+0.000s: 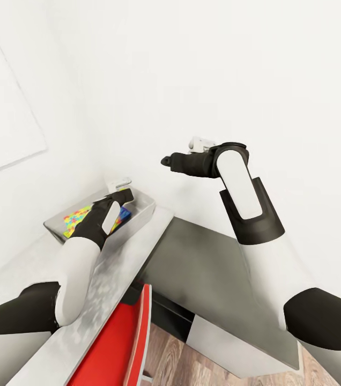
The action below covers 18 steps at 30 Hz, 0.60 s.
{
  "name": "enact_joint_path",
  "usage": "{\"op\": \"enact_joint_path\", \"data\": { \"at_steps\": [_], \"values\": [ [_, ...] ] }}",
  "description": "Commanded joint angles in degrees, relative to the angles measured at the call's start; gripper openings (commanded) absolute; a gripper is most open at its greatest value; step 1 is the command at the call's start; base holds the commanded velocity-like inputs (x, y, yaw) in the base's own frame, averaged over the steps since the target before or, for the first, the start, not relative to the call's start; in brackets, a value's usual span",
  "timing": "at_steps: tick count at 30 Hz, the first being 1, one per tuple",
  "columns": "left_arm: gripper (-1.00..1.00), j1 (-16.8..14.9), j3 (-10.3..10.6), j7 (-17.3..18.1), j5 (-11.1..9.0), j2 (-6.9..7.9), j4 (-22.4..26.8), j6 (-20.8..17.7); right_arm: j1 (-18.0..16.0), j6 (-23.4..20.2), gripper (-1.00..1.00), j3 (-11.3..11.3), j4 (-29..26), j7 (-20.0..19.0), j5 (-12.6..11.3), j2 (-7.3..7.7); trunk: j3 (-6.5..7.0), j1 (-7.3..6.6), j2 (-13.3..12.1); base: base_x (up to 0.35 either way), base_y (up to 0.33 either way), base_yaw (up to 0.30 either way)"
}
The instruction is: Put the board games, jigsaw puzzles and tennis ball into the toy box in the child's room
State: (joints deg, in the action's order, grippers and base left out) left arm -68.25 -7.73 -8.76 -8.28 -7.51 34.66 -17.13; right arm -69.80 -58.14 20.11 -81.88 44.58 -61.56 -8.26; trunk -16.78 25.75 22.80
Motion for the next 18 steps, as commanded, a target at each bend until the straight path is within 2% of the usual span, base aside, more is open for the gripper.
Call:
{"op": "enact_joint_path", "data": {
  "at_steps": [1, 6, 18],
  "values": [
    [1.0, 0.0, -0.1, -0.2, -0.6, -0.04, 0.3, -0.3, -0.1, -0.1, 1.0, 0.0, -0.1, 0.6, -0.5, 0.0, -0.11, 0.03, 0.1, 0.0, 0.0, 0.0],
    [1.0, 0.0, -0.1, -0.2, -0.7, -0.05, 1.8, -0.7, -0.1, -0.1, 1.0, 0.0, -0.1, 0.6, -0.5, 0.0, -0.11, 0.03, 0.1, 0.0, 0.0, 0.0],
    [1.0, 0.0, 0.0, -0.2, -0.7, 0.01, 2.0, -1.0, -0.1, -0.1, 1.0, 0.0, -0.1, 0.6, -0.6, -0.01, -0.11, 0.03, 0.1, 0.0, 0.0, 0.0]
  ]
}}
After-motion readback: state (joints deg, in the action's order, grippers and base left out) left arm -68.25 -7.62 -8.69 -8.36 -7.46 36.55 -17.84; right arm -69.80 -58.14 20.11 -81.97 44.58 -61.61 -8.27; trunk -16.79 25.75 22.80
